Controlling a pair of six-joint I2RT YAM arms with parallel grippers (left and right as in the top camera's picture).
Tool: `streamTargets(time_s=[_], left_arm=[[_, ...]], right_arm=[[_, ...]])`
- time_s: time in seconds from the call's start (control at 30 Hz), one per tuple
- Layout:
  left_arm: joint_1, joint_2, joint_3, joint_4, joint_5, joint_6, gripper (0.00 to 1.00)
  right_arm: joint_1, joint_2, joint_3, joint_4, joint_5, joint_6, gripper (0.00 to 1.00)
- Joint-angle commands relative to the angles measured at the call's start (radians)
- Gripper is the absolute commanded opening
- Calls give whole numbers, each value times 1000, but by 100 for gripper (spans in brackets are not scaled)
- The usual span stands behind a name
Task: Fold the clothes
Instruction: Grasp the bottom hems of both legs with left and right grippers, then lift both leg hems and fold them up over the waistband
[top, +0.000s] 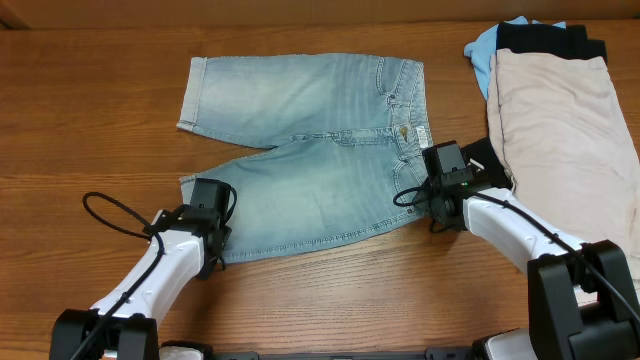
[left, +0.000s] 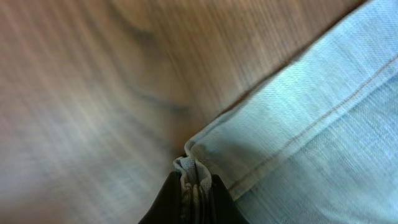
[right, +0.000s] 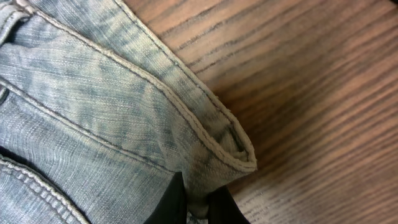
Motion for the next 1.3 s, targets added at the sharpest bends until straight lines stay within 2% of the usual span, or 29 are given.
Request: streamTargets(time_s=[0.0, 0.13, 0.37, 0.5, 0.6, 0.7, 0.93, 1.17, 1.2, 1.27], left_arm=[[5, -5, 127, -101, -40, 121, 4], [5, -22, 369, -371, -121, 186, 4], [5, -54, 683, -775, -203, 189, 4], [5, -85, 694, -870, -203, 188, 4], [5, -93, 694, -872, -216, 188, 4], [5, -85, 687, -772, -249, 189, 4], [5, 80, 666, -290, -259, 305, 4], [4, 343, 666, 182, -256, 380, 4], [4, 394, 666, 290, -247, 406, 4], [3, 447, 666, 388, -243, 406, 10]], right_arm=[[-3, -26, 26, -67, -18, 0, 4], [-3, -147, 115, -238, -20, 0, 4], [-2, -432, 166, -575, -129, 0, 4], [2, -545, 166, -709, -190, 1, 4], [2, -597, 166, -741, -185, 2, 4], [-1, -596, 164, -713, -112, 28, 4], [-7, -406, 156, -448, 10, 18, 4], [-61, -158, 156, -76, 10, -35, 4], [-61, -116, 156, 19, 10, -66, 4], [-61, -81, 156, 92, 10, -79, 5]])
